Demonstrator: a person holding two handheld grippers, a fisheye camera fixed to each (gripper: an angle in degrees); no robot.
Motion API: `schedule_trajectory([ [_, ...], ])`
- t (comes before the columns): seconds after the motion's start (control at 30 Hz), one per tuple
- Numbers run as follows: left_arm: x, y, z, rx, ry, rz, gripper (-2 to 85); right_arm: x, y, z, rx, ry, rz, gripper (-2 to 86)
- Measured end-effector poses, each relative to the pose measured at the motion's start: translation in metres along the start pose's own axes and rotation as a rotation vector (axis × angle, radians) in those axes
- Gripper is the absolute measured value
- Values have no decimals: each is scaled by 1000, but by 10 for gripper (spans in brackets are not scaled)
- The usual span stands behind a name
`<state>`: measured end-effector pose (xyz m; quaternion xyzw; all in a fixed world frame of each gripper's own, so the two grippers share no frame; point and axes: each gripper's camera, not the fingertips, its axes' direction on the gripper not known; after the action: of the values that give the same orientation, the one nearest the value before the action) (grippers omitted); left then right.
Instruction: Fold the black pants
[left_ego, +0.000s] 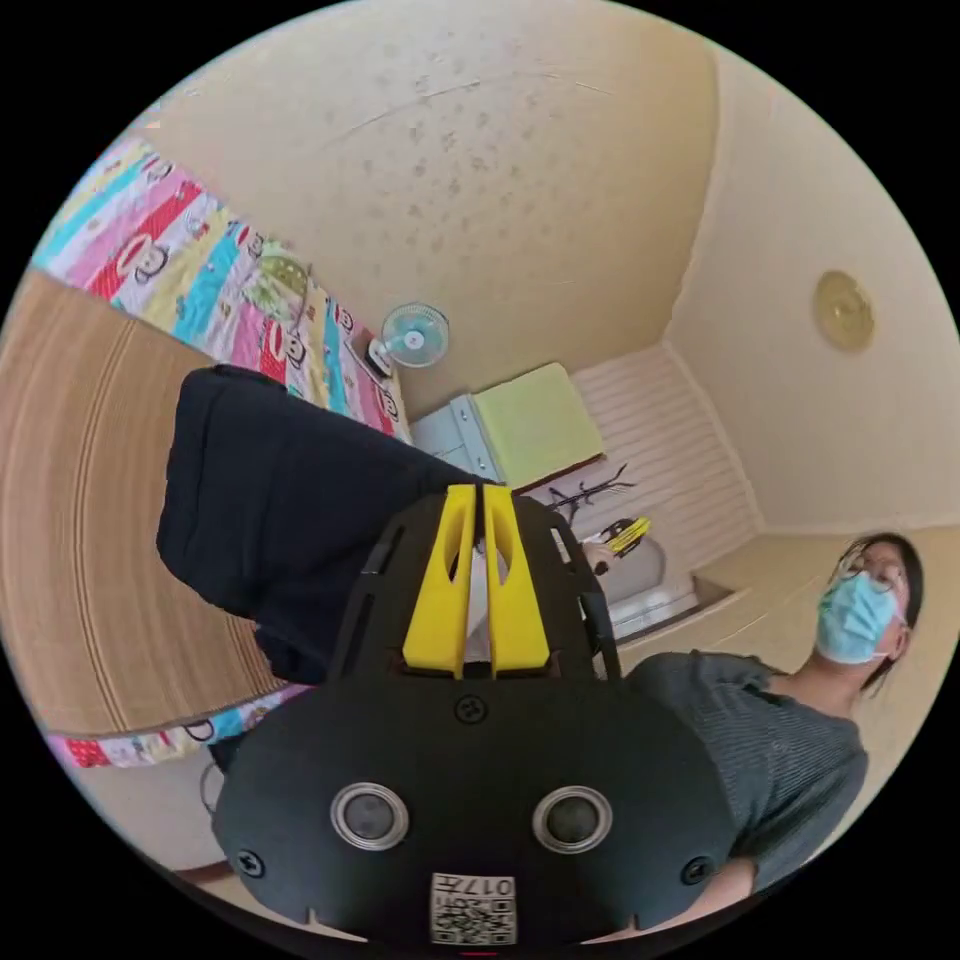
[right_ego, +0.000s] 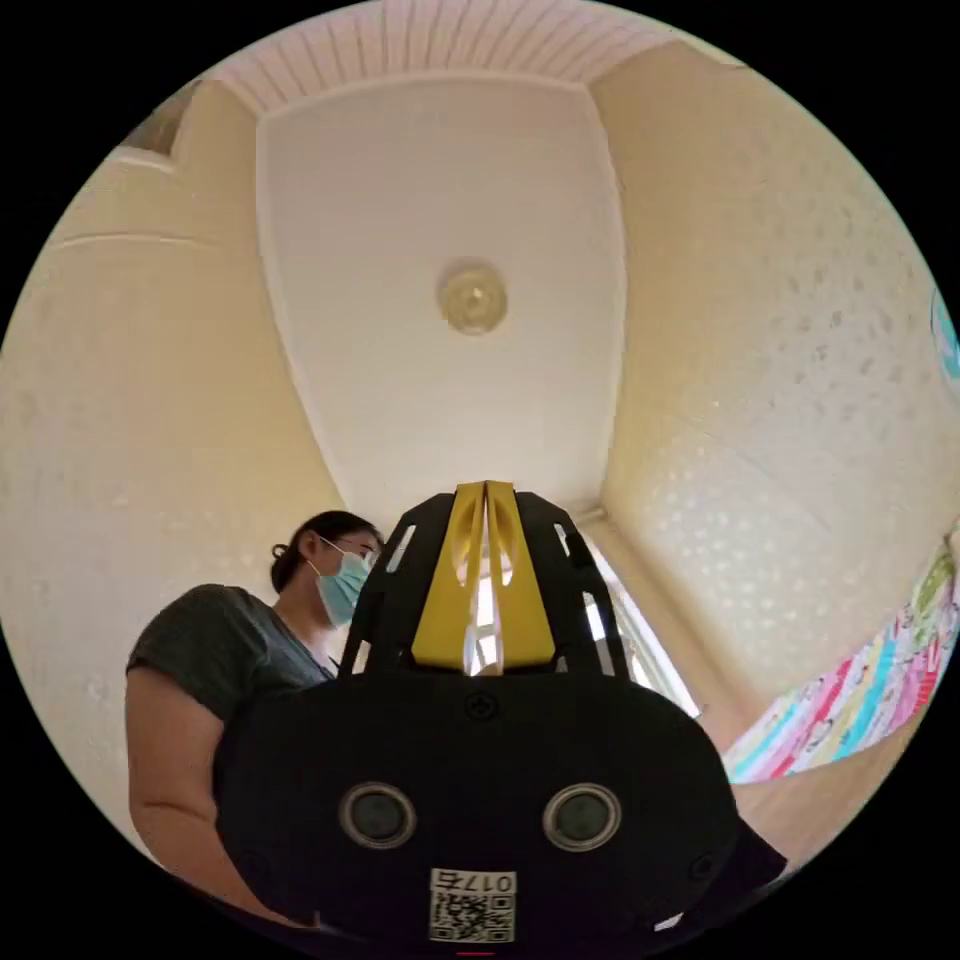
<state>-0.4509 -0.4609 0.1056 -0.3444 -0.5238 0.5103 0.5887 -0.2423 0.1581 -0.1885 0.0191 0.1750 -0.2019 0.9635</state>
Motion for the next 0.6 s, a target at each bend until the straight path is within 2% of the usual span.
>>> schedule_trajectory([
  [0.03, 22, 6, 7, -27, -137, 100, -8, 0, -2, 1, -50, 46, 12, 3],
  [0.07, 39, 15, 18, -49, -227, 187, -8, 5, -1, 1, -110, 7, 40, 3],
  [0.1, 44, 20, 24, -56, -242, 213, -9, 14, 6, -2, -129, -86, 78, 4],
  [0.2, 46, 44, 39, -47, -143, 236, -10, 40, 34, -13, -108, -128, 187, 6],
  [0.4, 95, 108, -4, 178, 194, 530, -10, 79, 72, 4, -286, -17, 348, 21],
  [0.47, 122, 133, -21, 223, 399, 732, -9, 92, 74, 16, -360, -5, 389, 36],
  [0.5, 129, 138, -23, 227, 466, 778, -9, 100, 73, 25, -404, 4, 409, 52],
  [0.57, 149, 152, -14, 220, 763, 892, -8, 111, 72, 44, -470, 9, 428, 89],
  [0.6, 154, 154, -9, 209, 832, 912, -8, 120, 73, 61, -527, 12, 446, 112],
])
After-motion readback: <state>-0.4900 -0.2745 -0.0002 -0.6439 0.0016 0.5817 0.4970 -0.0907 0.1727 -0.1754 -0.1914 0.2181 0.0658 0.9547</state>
